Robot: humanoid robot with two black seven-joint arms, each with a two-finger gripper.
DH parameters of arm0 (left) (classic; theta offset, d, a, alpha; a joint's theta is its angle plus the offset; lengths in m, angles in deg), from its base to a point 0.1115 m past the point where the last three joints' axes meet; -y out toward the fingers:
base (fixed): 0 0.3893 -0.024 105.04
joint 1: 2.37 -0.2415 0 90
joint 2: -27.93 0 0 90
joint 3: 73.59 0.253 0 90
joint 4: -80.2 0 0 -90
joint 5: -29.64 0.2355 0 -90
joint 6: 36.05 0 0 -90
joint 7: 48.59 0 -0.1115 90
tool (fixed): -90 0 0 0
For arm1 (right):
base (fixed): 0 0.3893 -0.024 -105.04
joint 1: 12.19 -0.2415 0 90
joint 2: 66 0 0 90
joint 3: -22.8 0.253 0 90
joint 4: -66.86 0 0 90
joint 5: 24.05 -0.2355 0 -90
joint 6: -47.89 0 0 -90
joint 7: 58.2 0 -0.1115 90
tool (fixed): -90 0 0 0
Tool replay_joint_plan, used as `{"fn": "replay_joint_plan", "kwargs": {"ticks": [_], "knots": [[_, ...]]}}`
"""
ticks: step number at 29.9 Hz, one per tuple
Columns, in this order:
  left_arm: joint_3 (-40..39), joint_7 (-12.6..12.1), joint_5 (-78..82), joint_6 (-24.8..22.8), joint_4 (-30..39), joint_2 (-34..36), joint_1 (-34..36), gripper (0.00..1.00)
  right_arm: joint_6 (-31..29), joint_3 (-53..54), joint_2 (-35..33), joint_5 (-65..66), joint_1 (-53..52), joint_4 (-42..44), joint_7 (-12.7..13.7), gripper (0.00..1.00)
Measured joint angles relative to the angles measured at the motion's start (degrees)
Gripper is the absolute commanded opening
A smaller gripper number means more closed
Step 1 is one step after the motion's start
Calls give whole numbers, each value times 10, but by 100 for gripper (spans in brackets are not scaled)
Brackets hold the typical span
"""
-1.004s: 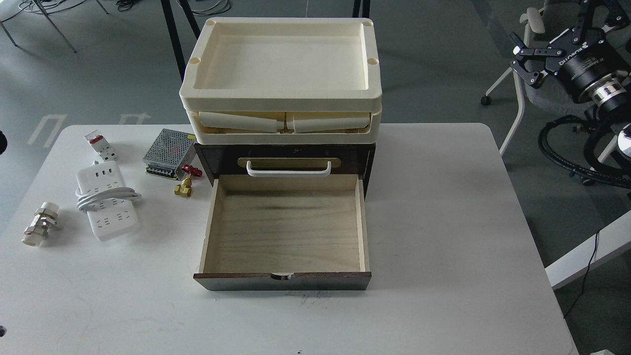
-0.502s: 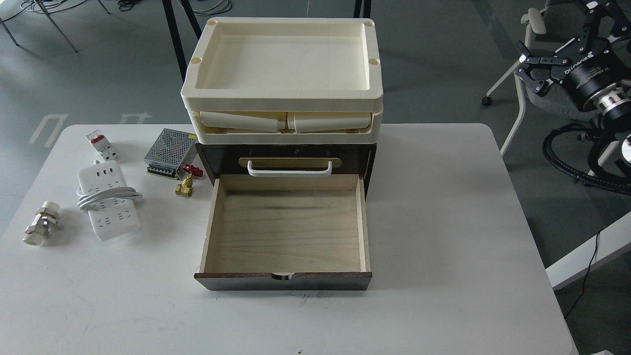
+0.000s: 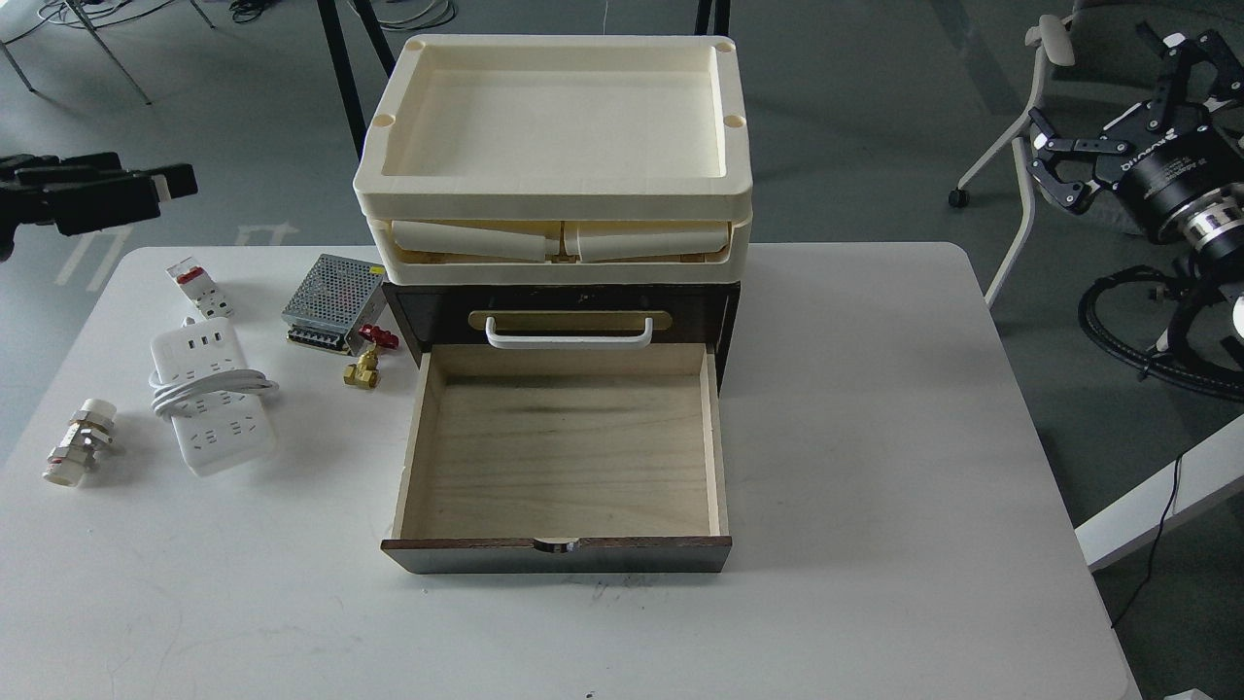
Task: Put charging cable into cabinet
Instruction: 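Reach the left gripper to the white power strip and grasp it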
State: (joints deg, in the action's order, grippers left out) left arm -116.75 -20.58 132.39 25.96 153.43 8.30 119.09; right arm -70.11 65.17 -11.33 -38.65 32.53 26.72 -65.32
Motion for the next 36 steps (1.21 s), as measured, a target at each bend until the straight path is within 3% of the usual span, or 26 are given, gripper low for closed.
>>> {"fn": "replay_joint_plan", "kwargs": {"ticks": [3, 6, 10, 13, 17, 27, 36], "knots": [[107, 0, 9, 2, 11, 32, 5, 98, 0, 0, -1, 0, 1, 15, 0, 100], [153, 0, 28, 31, 11, 37, 7, 98, 0, 0, -1, 0, 2, 21, 0, 100], [164, 0, 152, 43, -8, -9, 23, 98, 0, 0, 1, -1, 4, 22, 0, 100], [166, 0, 209, 44, -67, -58, 54, 98, 0, 0, 1, -1, 4, 23, 0, 100], [168, 0, 222, 44, -144, -110, 82, 98, 0, 0, 0, -1, 7, 23, 0, 100], [193, 0, 223, 52, -232, -193, 107, 97, 0, 1, 0, -1, 19, 23, -1, 100], [273, 0, 223, 111, -333, -252, 146, 91, 0, 1, 0, -1, 22, 23, -1, 100]]}}
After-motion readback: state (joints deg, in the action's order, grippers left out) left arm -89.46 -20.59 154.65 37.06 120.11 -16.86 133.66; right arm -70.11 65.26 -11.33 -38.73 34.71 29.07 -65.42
